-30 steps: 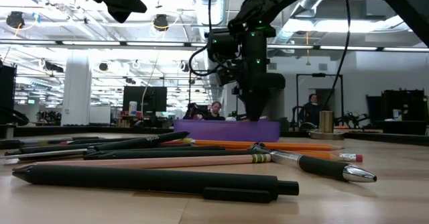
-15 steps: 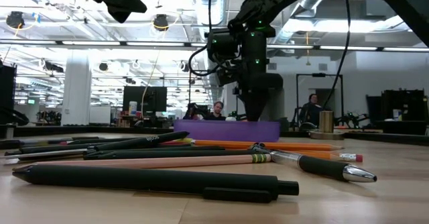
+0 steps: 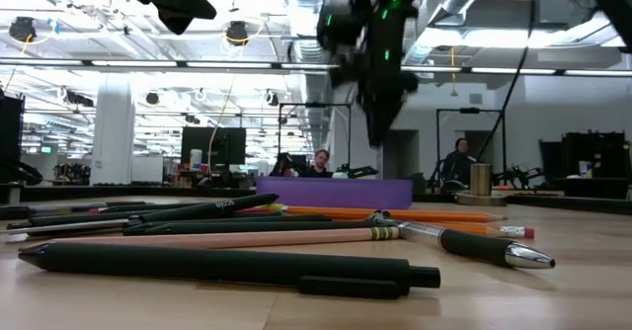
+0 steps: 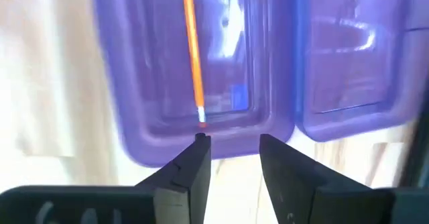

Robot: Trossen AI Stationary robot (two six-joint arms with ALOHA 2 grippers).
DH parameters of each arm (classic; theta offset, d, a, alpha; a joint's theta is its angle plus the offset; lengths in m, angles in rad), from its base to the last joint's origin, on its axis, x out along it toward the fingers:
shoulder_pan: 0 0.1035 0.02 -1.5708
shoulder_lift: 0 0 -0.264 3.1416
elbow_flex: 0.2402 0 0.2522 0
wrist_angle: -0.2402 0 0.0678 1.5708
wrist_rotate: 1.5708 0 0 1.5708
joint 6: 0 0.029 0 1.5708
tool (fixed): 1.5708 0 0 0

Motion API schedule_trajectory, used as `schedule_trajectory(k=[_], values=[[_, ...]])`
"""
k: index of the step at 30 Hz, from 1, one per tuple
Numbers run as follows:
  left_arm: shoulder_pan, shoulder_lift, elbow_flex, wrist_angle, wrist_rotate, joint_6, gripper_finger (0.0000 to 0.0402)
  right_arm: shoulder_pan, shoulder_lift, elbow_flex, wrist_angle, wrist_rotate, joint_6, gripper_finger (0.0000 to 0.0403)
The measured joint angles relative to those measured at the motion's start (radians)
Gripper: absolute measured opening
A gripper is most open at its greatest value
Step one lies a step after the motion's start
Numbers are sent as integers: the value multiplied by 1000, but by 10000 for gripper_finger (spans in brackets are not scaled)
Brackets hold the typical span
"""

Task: Pick & place school supplies into a supply box
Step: Put the black pen into the purple supply box

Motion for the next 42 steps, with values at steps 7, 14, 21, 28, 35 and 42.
schedule_trajectory(k=[7,14,21,28,35,42], values=[[-2,0,0,-4,-11,-68,0,25,-195,-35,36,-123,236,111],[-33,0,0,-17,-6,-119,0,131,-307,-251,196,-152,426,108],[-90,0,0,-18,-5,-120,0,319,-313,-346,341,-98,444,108],[-128,0,0,-10,-8,-145,0,444,-291,-343,517,-67,166,108],[-140,0,0,1,-11,-178,0,440,-167,-218,487,-70,-45,108],[-140,0,0,13,-12,-198,0,400,-3,-8,288,-70,-259,108]])
